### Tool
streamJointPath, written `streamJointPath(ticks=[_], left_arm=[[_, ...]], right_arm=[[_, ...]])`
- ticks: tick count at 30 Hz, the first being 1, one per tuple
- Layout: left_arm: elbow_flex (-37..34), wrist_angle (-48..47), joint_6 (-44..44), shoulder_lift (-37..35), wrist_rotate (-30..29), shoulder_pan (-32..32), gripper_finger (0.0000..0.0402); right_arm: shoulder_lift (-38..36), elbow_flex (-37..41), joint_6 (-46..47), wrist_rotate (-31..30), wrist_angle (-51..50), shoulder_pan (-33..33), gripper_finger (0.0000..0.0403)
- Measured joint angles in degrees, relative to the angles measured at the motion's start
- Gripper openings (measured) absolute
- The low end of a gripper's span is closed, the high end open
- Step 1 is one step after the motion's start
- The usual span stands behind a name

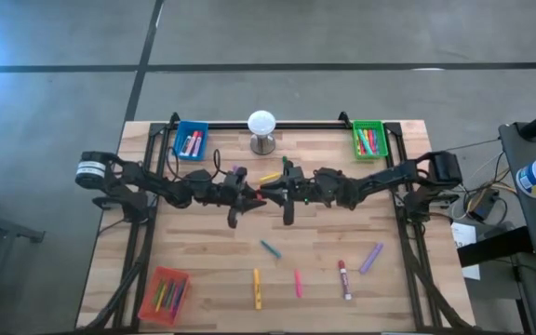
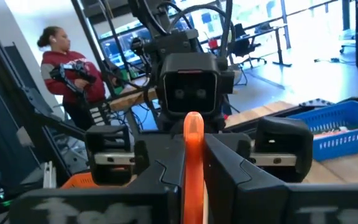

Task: Pick & Place Markers
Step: Put the orange pen into the orange bin

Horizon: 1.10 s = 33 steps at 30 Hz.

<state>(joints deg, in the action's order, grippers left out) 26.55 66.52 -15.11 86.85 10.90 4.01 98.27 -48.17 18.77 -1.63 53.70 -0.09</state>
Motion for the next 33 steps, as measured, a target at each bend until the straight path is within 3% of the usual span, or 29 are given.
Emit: streamJointPath(ticks=[3, 9, 16, 26, 33], left_arm=[[0.00, 0.14, -0.58, 0.00, -2.05, -0.05, 0.0040], [-0.17, -1.52, -4.61, -1.49, -3.06, 0.39, 0.0040], [1.82, -24.83, -6.12, -10.34, -8.96, 0.15, 0.0040], [10.82, -60.36, -10.73, -14.25, -13.54, -4.26, 0.0040], [17.36, -82.11, -22.64, -14.13, -14.04, -11.97, 0.0040]], right_arm=[[-0.29, -0.11, -1.27, -0.09, -0.73, 0.23, 0.0049], [-3.22, -0.08, -1.17, -0.15, -4.60, 0.20, 0.0110], [-13.48, 1.13, -6.79, -4.69, -16.67, 0.60, 0.0150], [-21.88, 11.87, -12.40, -4.42, -17.90, 0.72, 0.0097], [-22.36, 19.67, -12.03, -4.41, -11.96, 0.73, 0.0055]])
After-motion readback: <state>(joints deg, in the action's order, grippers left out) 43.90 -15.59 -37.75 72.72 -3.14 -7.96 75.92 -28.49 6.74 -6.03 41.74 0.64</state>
